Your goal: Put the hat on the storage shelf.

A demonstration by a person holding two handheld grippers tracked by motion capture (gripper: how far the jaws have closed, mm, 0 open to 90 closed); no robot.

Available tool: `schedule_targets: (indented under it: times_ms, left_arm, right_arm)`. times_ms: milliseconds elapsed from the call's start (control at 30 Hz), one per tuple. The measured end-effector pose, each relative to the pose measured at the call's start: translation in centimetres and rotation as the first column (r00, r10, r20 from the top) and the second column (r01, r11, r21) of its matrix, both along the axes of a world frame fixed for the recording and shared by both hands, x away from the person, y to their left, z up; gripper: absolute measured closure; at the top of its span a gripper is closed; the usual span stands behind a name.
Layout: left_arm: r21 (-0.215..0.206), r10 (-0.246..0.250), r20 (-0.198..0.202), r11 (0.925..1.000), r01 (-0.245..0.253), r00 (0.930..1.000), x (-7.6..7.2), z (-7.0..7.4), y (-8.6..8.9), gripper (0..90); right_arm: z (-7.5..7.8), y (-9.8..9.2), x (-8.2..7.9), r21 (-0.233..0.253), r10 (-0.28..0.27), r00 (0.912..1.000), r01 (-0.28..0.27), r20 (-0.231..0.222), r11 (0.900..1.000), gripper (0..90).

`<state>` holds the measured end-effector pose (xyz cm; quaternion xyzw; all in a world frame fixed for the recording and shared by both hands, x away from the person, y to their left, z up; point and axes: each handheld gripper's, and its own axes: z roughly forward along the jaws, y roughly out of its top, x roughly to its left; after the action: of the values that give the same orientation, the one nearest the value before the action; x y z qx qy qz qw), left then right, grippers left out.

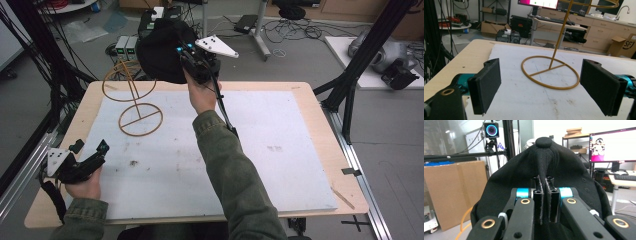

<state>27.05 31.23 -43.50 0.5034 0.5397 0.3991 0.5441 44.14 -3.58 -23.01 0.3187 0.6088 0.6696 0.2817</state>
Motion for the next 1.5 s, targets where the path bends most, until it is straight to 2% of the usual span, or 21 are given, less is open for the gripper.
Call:
schedule_targets:
  times_ms: [100, 233, 533, 567, 733, 933, 1067, 1300, 1400, 1500]
  left_arm:
    - [0.000, 0.003, -0.001, 1.0000, -0.003, 1.0000, -0.1, 0.0, 0.1, 17.6]
    - [0.000, 0.005, -0.002, 1.0000, -0.005, 1.0000, -0.2, 0.0, 0.2, 17.6]
    - [0.004, -0.003, -0.004, 1.0000, 0.003, 1.0000, -0.3, -0.1, 0.0, 17.6]
    - [0.006, -0.006, -0.007, 1.0000, 0.006, 1.0000, -0.3, -0.1, 0.0, 17.6]
    - [0.004, -0.004, -0.005, 1.0000, 0.004, 1.0000, -0.3, -0.1, 0.0, 17.6]
    - [-0.002, 0.001, -0.003, 1.0000, -0.001, 1.0000, -0.3, -0.1, 0.1, 17.6]
    - [-0.001, 0.002, -0.005, 1.0000, -0.002, 1.0000, -0.3, -0.2, 0.2, 17.6]
    - [-0.002, 0.001, -0.005, 1.0000, -0.001, 1.0000, -0.3, -0.1, 0.3, 17.6]
    - [-0.008, -0.002, -0.007, 1.0000, 0.002, 1.0000, -0.3, -0.1, 0.4, 17.6]
    - [-0.005, -0.002, -0.008, 1.0000, 0.002, 1.0000, -0.3, -0.1, 0.4, 17.6]
  right_arm:
    - [0.1, 0.9, 0.3, 0.008, 0.009, 0.9999, -0.009, 0.009, 1.000, 87.3]
    - [0.2, 2.0, 0.6, 0.041, 0.029, 0.9996, -0.029, -0.001, 0.999, 87.3]
    - [0.0, 5.0, 0.7, 0.032, 0.080, 0.9968, -0.079, -0.003, 0.996, 87.3]
    - [0.0, 6.1, 0.7, 0.032, 0.093, 0.9956, -0.094, 0.003, 0.995, 87.3]
    - [-0.4, 8.2, 0.5, 0.024, 0.128, 0.9918, -0.128, 0.006, 0.991, 87.3]
    - [-1.3, 9.5, 0.4, 0.048, 0.147, 0.9892, -0.147, 0.006, 0.988, 87.3]
    - [-2.1, 10.8, 0.4, 0.005, 0.160, 0.9871, -0.160, 0.012, 0.987, 87.3]
    - [-3.1, 11.8, 0.5, 0.004, 0.168, 0.9858, -0.168, -0.005, 0.986, 87.3]
    - [-3.6, 12.3, 0.4, -0.025, 0.171, 0.9853, -0.171, -0.002, 0.985, 87.3]
    - [-3.8, 12.5, 0.4, -0.032, 0.172, 0.9850, -0.172, -0.007, 0.985, 87.3]
